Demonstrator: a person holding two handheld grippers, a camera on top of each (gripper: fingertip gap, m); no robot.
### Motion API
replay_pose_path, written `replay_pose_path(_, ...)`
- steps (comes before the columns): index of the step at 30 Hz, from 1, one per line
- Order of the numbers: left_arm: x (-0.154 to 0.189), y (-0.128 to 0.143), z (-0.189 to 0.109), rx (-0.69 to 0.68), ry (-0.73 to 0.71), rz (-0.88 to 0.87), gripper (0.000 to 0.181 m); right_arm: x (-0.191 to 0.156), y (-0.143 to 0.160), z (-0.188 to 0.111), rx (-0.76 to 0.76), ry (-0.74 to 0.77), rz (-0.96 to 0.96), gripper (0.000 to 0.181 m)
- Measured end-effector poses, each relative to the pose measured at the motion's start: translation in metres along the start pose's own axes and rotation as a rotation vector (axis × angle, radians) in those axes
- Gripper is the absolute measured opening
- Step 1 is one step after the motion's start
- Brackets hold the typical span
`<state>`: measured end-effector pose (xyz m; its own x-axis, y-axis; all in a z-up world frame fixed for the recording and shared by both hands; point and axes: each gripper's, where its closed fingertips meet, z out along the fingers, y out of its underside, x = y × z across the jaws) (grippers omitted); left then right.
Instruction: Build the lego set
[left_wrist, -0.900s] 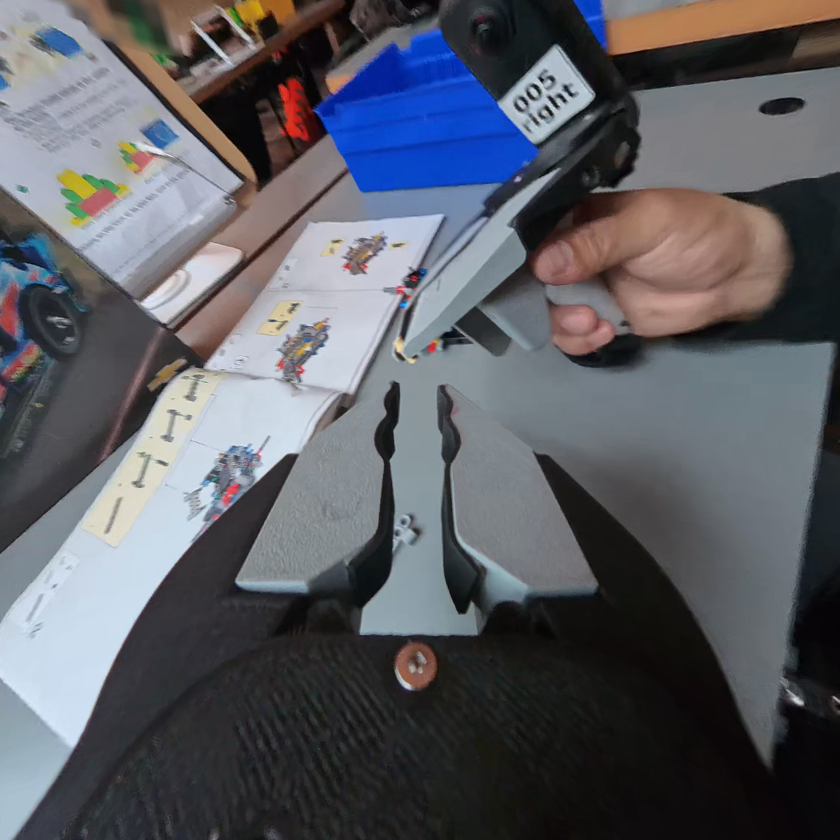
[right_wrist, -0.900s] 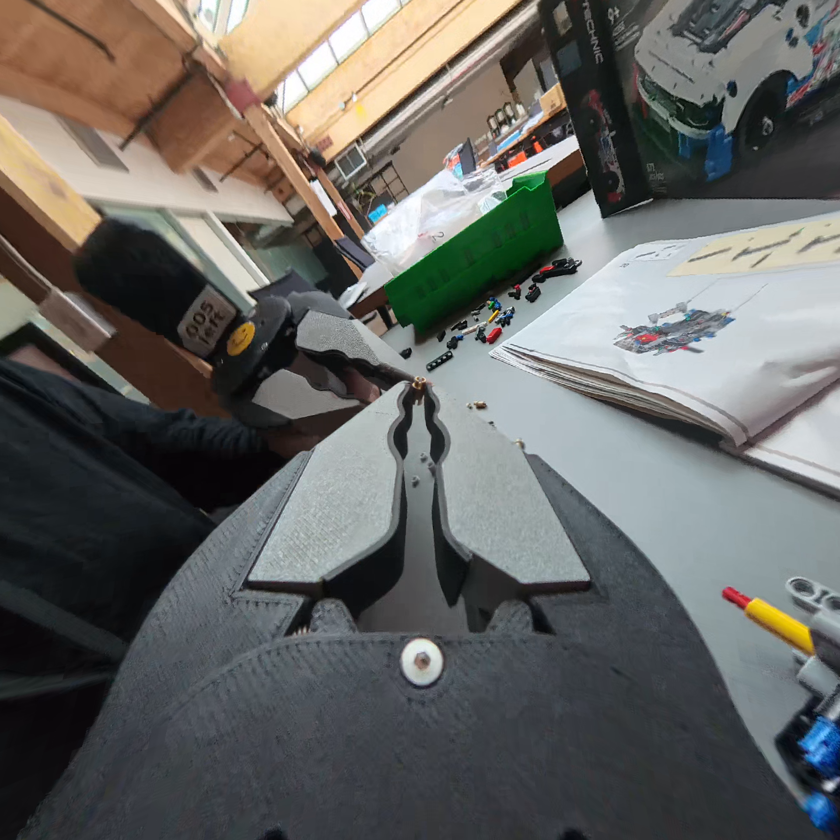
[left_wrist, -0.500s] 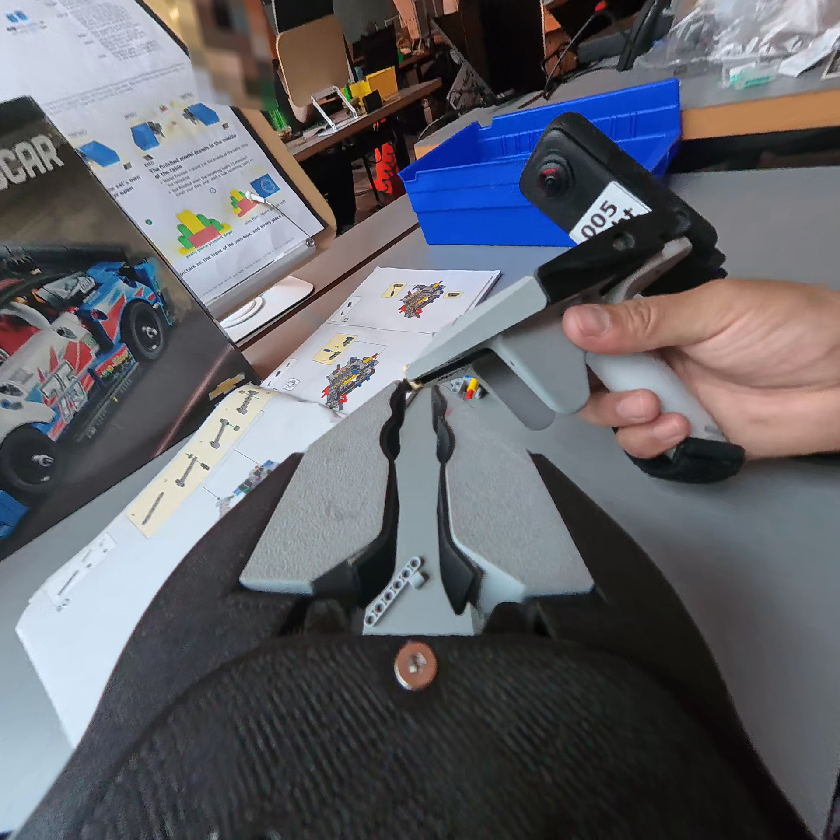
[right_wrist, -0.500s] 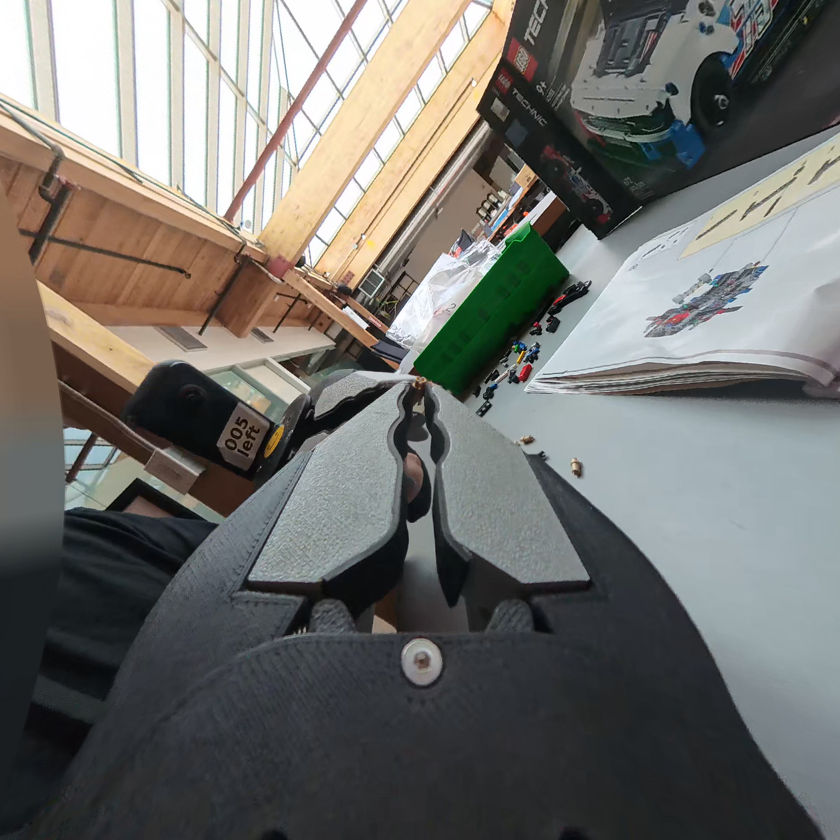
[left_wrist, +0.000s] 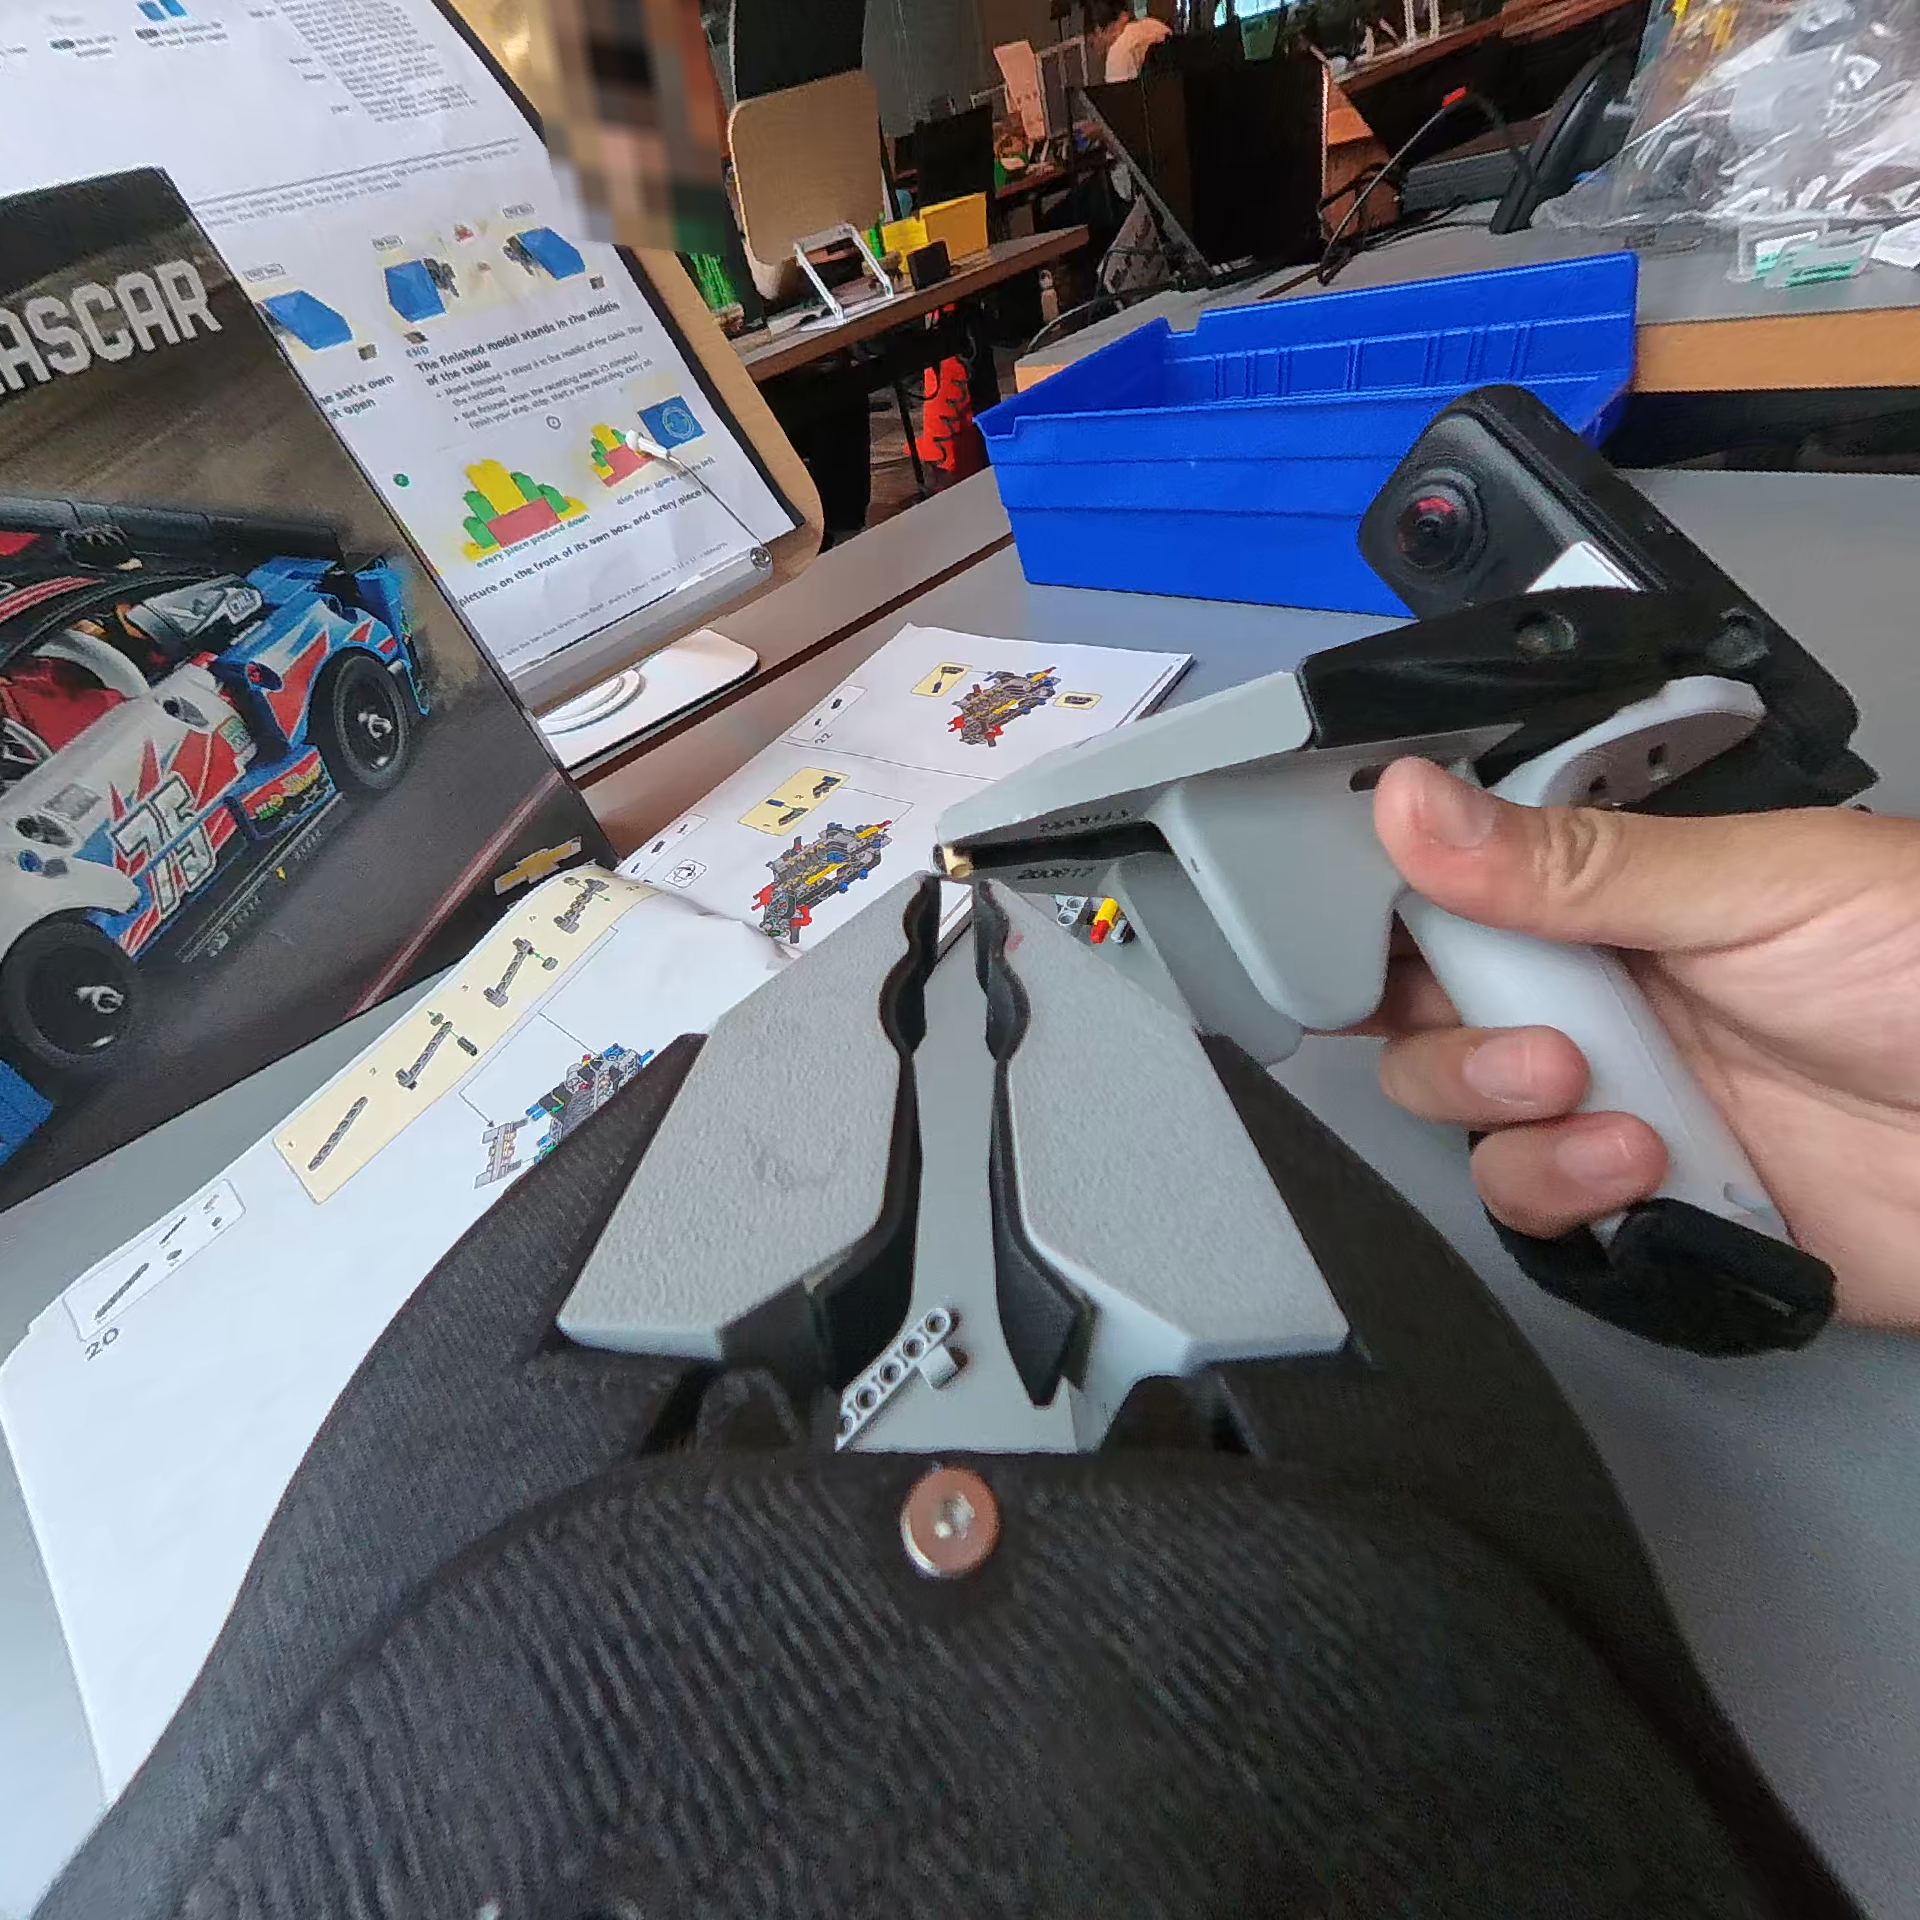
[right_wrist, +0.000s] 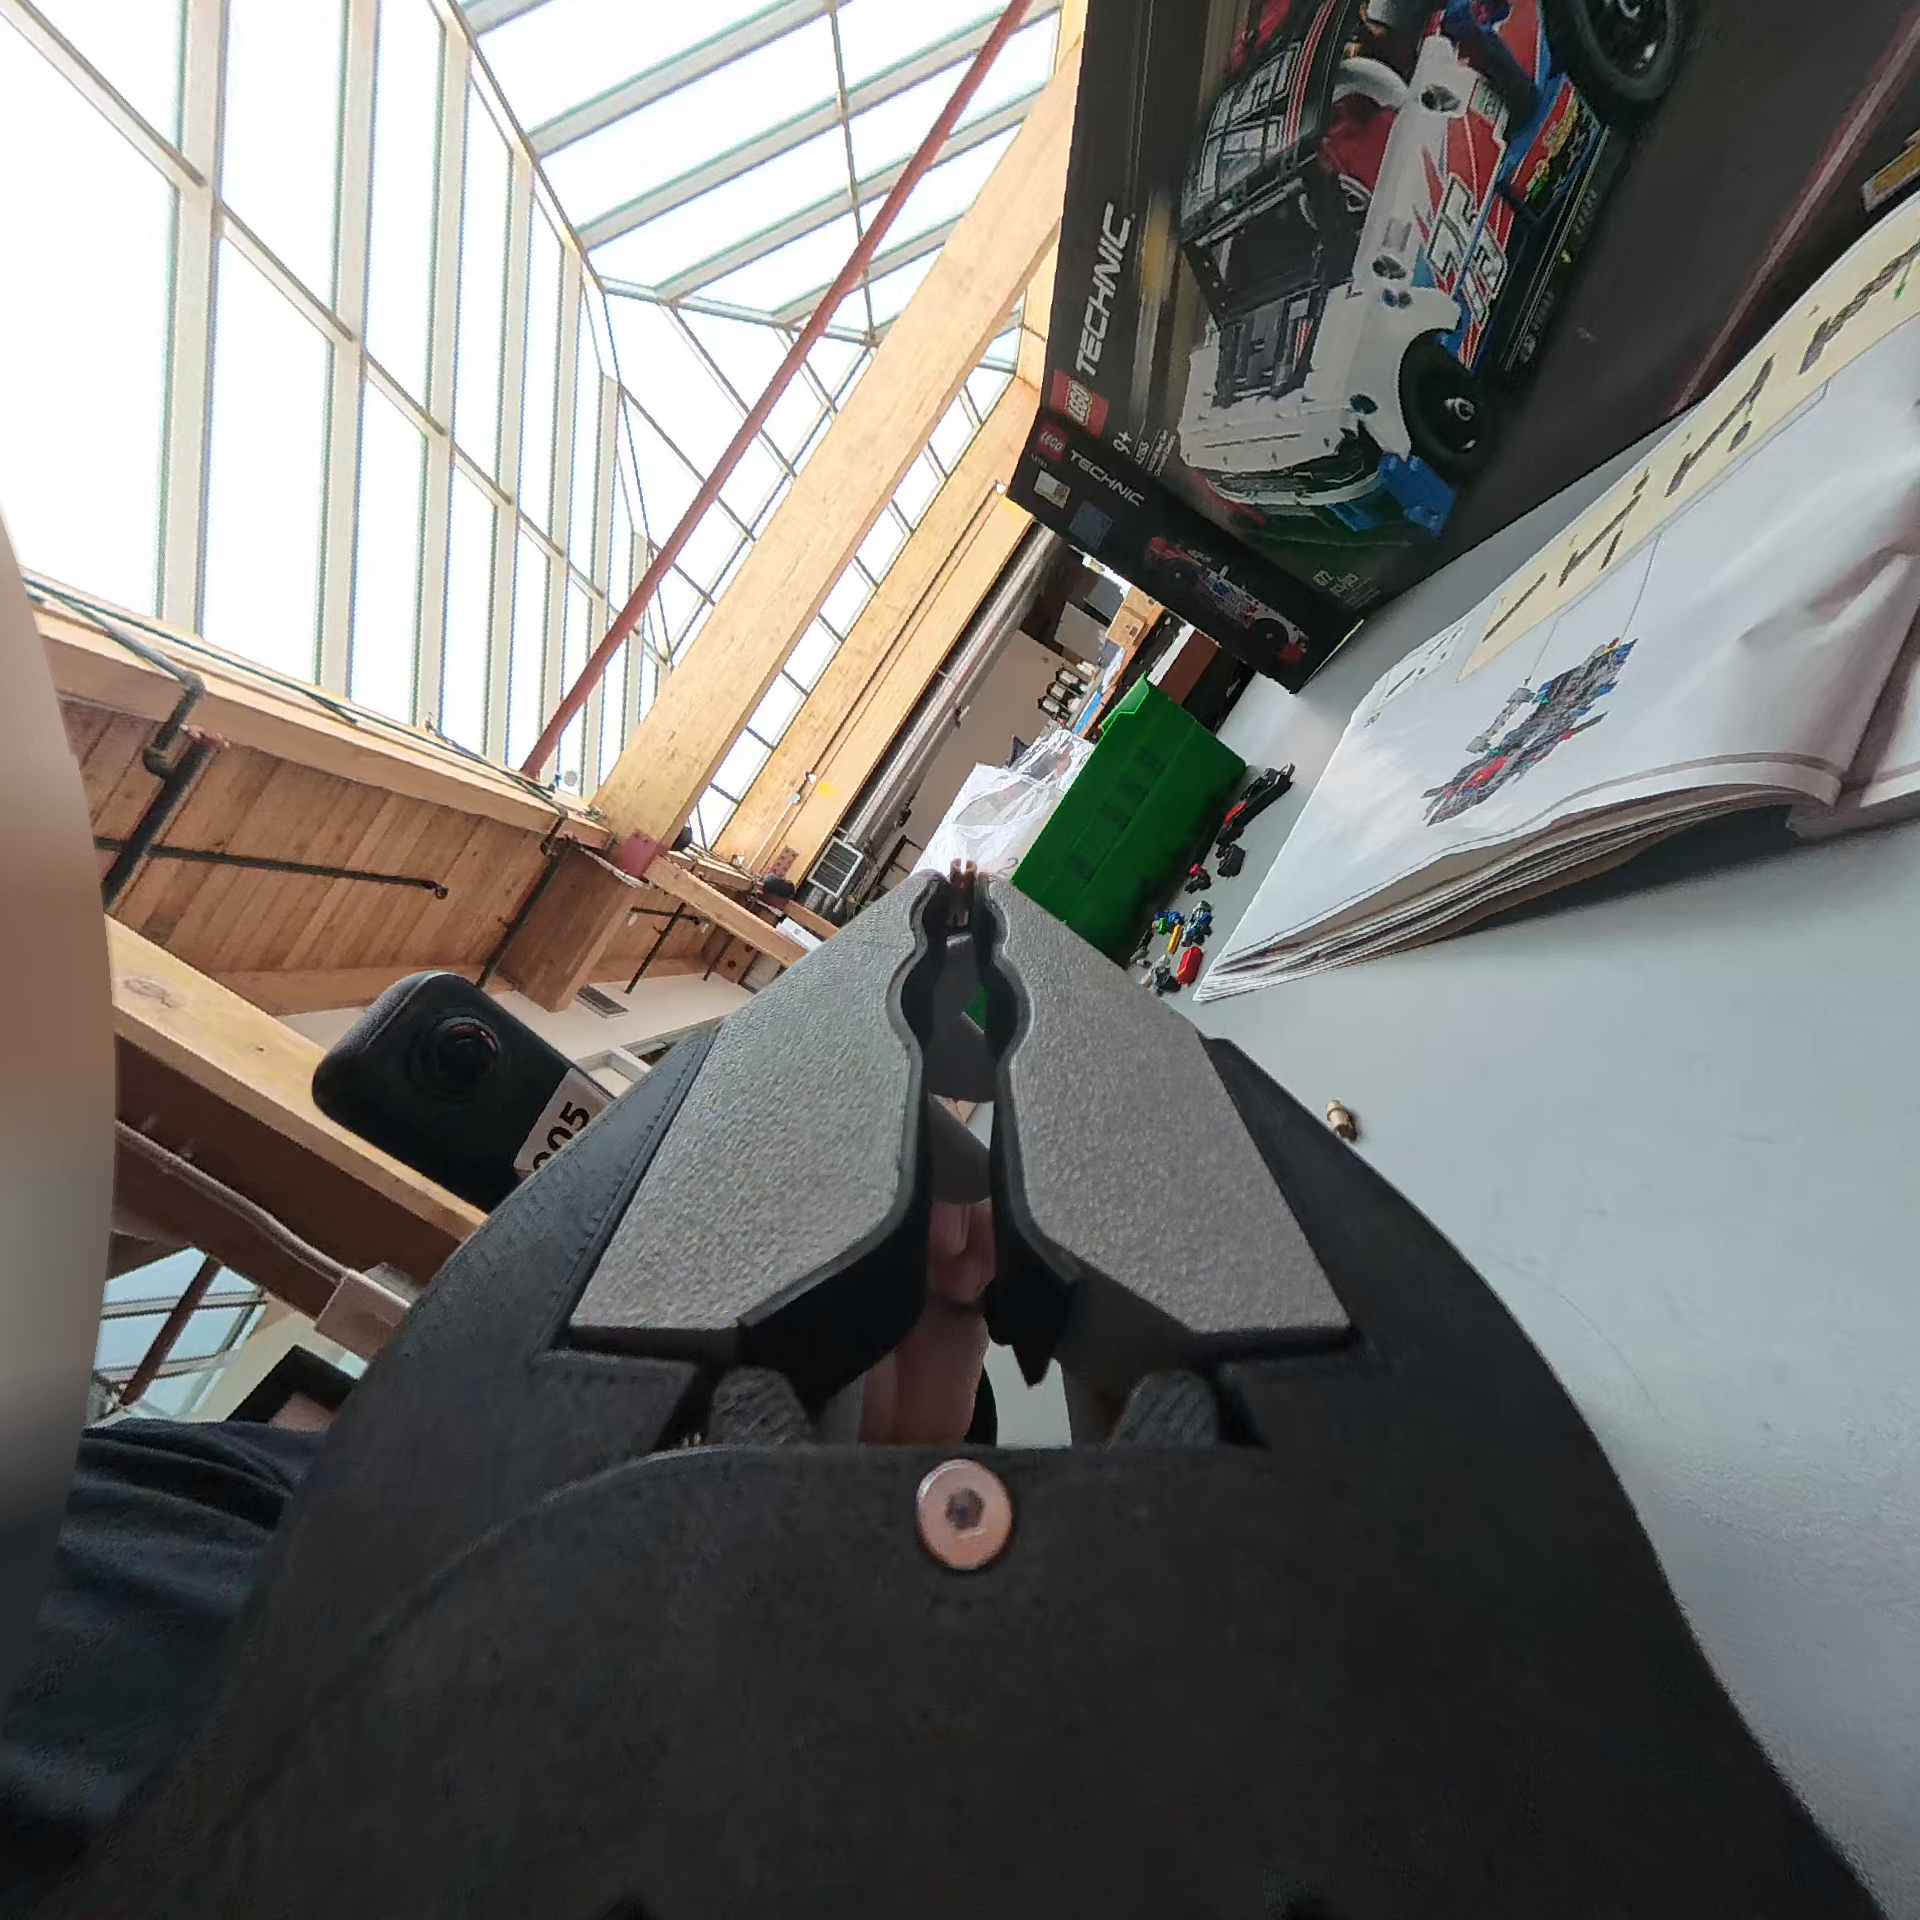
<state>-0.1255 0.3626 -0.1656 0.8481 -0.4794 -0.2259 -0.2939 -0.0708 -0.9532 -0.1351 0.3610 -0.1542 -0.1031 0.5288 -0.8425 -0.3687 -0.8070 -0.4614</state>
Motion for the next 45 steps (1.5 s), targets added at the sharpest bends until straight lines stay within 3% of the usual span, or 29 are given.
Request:
replay_pose_path(9, 0.000, -0.003, 0.007, 0.007, 0.002, -0.026, 0.002, 0.003, -0.006, -0.003, 0.033, 0.049, -0.064, 0.001)
replay_pose_path(15, -0.001, 0.000, 0.013, -0.014, -0.072, 0.068, 0.001, 0.010, -0.010, -0.004, 0.078, 0.100, -0.077, 0.001)
replay_pose_path(33, 0.002, -0.002, 0.015, 0.008, -0.075, 0.086, 0.002, 0.012, -0.010, -0.006, 0.089, 0.083, -0.055, 0.000)
replay_pose_path(45, 0.000, -0.001, 0.005, 0.033, -0.015, 0.104, 0.002, 0.005, -0.002, -0.002, -0.121, -0.012, -0.104, 0.004)
